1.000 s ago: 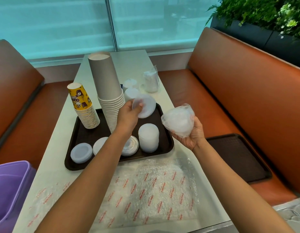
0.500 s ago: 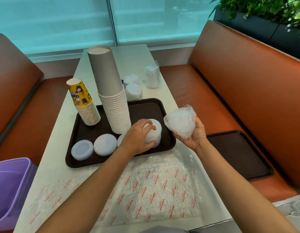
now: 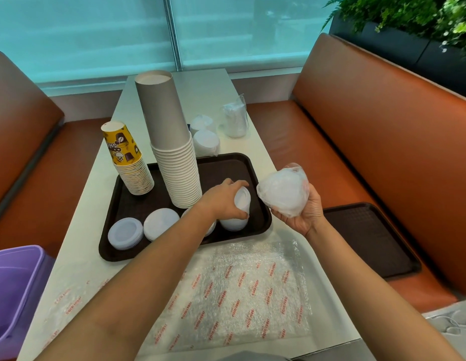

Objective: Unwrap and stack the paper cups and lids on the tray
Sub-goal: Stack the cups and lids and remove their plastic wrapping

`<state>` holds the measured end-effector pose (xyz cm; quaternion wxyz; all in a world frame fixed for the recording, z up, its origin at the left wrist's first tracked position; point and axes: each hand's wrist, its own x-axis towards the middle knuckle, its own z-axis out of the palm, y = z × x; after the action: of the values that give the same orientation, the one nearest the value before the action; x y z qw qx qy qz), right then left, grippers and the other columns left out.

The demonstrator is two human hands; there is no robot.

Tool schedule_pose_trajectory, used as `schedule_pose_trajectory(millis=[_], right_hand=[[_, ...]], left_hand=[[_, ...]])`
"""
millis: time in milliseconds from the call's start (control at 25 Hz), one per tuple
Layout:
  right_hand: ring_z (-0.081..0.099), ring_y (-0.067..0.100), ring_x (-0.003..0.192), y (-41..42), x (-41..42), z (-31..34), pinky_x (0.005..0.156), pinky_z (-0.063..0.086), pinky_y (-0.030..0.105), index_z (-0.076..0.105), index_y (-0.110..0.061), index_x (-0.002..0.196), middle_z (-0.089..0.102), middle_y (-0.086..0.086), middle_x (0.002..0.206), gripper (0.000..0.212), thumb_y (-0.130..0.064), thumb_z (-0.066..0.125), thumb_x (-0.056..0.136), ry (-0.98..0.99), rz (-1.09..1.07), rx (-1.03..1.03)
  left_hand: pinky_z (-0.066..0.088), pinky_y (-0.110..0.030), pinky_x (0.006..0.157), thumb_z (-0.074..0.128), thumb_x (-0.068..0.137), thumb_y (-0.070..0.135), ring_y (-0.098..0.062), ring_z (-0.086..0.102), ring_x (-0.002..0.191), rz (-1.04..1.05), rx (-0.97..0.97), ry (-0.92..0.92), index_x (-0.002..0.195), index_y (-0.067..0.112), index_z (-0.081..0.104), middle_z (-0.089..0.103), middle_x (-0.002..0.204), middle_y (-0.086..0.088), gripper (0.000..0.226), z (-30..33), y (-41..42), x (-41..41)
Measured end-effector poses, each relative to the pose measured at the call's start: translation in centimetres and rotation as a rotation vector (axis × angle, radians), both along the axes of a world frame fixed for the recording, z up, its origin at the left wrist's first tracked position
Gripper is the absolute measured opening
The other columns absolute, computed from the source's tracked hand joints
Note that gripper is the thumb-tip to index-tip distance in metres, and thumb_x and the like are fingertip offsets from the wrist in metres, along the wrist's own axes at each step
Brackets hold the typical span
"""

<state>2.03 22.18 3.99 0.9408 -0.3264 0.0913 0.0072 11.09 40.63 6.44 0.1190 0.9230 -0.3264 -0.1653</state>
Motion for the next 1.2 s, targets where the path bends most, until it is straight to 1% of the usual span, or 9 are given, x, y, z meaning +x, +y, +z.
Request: schedule_pose_trajectory(millis=[160, 240, 320, 360, 440, 560, 680, 840, 1200], right_hand=[[0.066, 0.038, 0.097, 0.1, -0.3, 0.3, 0.070, 0.058, 0.048, 0.033, -0.020, 0.145, 0.066, 0.016, 0.112, 0.116, -0.032, 0.088, 0.044, -0.036, 0.016, 0.024], [0.065, 0.038, 0.097, 0.2, -0.4, 0.3, 0.071, 0.057, 0.048, 0.037, -0.021, 0.139, 0.065, 0.016, 0.113, 0.107, -0.032, 0.088, 0.046, -0.050, 0.016, 0.035], [0.064, 0.038, 0.099, 0.3, -0.3, 0.3, 0.073, 0.056, 0.049, 0.044, -0.019, 0.134, 0.062, 0.016, 0.117, 0.095, -0.032, 0.087, 0.050, -0.063, 0.027, 0.042], [0.064, 0.037, 0.099, 0.5, -0.3, 0.5, 0.073, 0.056, 0.048, 0.051, -0.015, 0.129, 0.063, 0.017, 0.115, 0.087, -0.032, 0.086, 0.052, -0.064, 0.038, 0.048], [0.067, 0.033, 0.093, 1.1, -0.2, 0.8, 0.071, 0.057, 0.043, 0.060, -0.009, 0.116, 0.068, 0.017, 0.105, 0.079, -0.035, 0.089, 0.048, -0.034, 0.060, 0.066], [0.069, 0.027, 0.085, 2.2, -0.3, 1.9, 0.067, 0.059, 0.041, 0.062, -0.009, 0.109, 0.069, 0.014, 0.095, 0.083, -0.040, 0.093, 0.039, -0.017, 0.062, 0.072], [0.069, 0.025, 0.083, 2.6, -0.7, 3.0, 0.063, 0.059, 0.039, 0.061, -0.011, 0.110, 0.070, 0.013, 0.092, 0.068, -0.057, 0.076, 0.062, 0.010, 0.035, 0.003], [0.069, 0.021, 0.079, 2.2, -1.0, 3.3, 0.065, 0.058, 0.034, 0.059, -0.013, 0.109, 0.072, 0.010, 0.085, 0.056, -0.057, 0.028, 0.094, 0.089, 0.038, -0.092], [0.060, 0.025, 0.089, 2.6, -0.8, 3.7, 0.085, 0.045, 0.042, 0.063, -0.013, 0.101, 0.071, 0.010, 0.084, 0.043, -0.046, 0.035, 0.096, 0.121, 0.014, -0.118]], left_hand=[[0.037, -0.048, 0.104, 0.069, 0.075, 0.048, -0.031, 0.033, 0.133, -0.008, 0.018, -0.029, 0.147, 0.038, 0.016, 0.026, 0.150, -0.007, 0.091, 1.2, 0.3, -0.1], [0.039, -0.043, 0.103, 0.065, 0.080, 0.038, -0.025, 0.041, 0.127, 0.104, -0.357, -0.110, 0.141, 0.028, 0.037, 0.039, 0.140, -0.005, 0.068, 3.0, 0.4, -1.0], [0.047, -0.026, 0.088, 0.059, 0.081, 0.023, -0.012, 0.056, 0.099, 0.128, -0.833, -0.262, 0.113, 0.015, 0.063, 0.057, 0.109, 0.001, 0.034, 5.0, -0.4, -2.6], [0.048, -0.019, 0.079, 0.057, 0.081, 0.017, -0.008, 0.058, 0.085, 0.075, -0.916, -0.261, 0.101, 0.011, 0.068, 0.060, 0.096, 0.004, 0.023, 6.0, -1.1, -3.6], [0.043, -0.013, 0.076, 0.058, 0.086, 0.011, -0.007, 0.058, 0.082, -0.066, -0.779, -0.135, 0.098, 0.011, 0.071, 0.066, 0.092, 0.004, 0.018, 6.9, -2.4, -5.7], [0.036, -0.023, 0.096, 0.058, 0.091, 0.016, -0.014, 0.046, 0.116, -0.129, -0.466, -0.211, 0.124, 0.015, 0.059, 0.053, 0.129, 0.000, 0.034, 6.1, -3.4, -6.9], [0.032, -0.033, 0.104, 0.062, 0.089, 0.028, -0.017, 0.033, 0.130, -0.091, -0.320, -0.285, 0.143, 0.020, 0.036, 0.034, 0.145, 0.003, 0.060, 6.0, -3.5, -7.0], [0.038, -0.035, 0.097, 0.062, 0.087, 0.039, -0.018, 0.036, 0.126, -0.112, -0.163, -0.321, 0.145, 0.022, 0.029, 0.029, 0.143, 0.002, 0.069, 6.3, -3.6, -6.8], [0.040, -0.033, 0.091, 0.066, 0.078, 0.053, -0.019, 0.039, 0.117, -0.181, -0.053, -0.471, 0.137, 0.022, 0.036, 0.032, 0.135, 0.000, 0.073, 7.8, -3.3, -5.7]])
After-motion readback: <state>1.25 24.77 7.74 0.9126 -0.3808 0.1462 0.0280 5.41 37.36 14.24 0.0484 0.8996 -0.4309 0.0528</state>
